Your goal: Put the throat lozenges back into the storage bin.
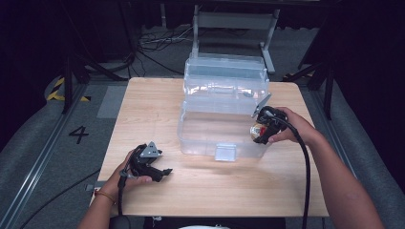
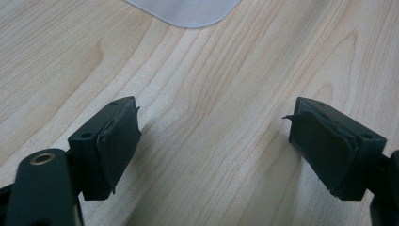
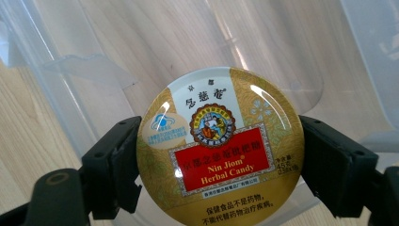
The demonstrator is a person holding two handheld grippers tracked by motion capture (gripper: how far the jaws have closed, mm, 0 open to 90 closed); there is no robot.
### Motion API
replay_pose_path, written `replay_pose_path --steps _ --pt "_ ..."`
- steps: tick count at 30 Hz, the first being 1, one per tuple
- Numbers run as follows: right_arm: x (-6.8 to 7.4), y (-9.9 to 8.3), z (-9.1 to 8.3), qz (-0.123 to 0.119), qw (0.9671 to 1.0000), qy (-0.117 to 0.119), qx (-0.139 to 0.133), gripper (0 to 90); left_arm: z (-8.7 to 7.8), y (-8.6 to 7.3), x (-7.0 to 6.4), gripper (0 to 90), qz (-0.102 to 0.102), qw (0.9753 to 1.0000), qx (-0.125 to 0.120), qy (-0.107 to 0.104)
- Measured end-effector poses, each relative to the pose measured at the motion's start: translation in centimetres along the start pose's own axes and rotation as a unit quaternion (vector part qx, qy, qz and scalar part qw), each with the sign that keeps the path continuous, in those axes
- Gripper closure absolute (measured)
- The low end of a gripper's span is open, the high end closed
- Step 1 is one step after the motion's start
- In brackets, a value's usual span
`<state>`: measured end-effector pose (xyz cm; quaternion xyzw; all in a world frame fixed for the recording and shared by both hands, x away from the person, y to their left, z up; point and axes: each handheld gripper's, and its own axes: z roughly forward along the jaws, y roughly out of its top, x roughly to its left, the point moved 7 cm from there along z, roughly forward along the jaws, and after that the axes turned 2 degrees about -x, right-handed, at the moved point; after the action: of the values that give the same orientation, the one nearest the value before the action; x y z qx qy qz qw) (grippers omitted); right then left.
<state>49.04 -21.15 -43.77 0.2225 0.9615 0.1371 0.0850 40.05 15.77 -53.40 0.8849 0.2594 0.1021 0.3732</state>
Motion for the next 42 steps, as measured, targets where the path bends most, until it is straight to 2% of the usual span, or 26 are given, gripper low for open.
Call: replay_pose_path --steps 8,12,16,22,29,33,39,42 --pt "-0.2 0.0 -0.3 0.003 0.9999 0.0 -0.017 20.0 0.0 0.0 0.0 17.1 0.0 1.0 0.0 0.0" --pt "-0.2 -0.1 -0.3 0.004 0.9999 0.001 -0.016 19.9 0.0 0.0 0.0 17.1 0.0 1.0 0.0 0.0" --pt "-0.4 0.0 -0.4 0.006 0.9996 -0.01 -0.027 20.6 0.0 0.0 0.0 17.1 0.0 1.0 0.0 0.0" --pt "-0.4 -0.2 -0.5 0.008 0.9997 -0.008 -0.022 21.3 0.0 0.0 0.0 17.0 0.0 1.0 0.0 0.0" --pt "-0.6 -0.4 -0.9 0.01 0.9994 -0.012 -0.032 21.8 0.0 0.0 0.0 17.0 0.0 1.0 0.0 0.0" --pt "-0.7 -0.7 -1.4 0.011 0.9989 -0.015 -0.043 22.1 0.0 0.0 0.0 17.1 0.001 1.0 0.001 0.0" --pt "-0.8 -1.2 -2.4 0.011 0.997 -0.016 -0.075 22.6 0.0 0.1 0.0 17.4 -0.003 1.0 0.007 0.002" --pt "-0.9 -1.4 -3.3 0.003 0.9945 -0.026 -0.102 23.1 -0.1 0.3 0.0 20.2 -0.011 0.9998 0.016 0.007"
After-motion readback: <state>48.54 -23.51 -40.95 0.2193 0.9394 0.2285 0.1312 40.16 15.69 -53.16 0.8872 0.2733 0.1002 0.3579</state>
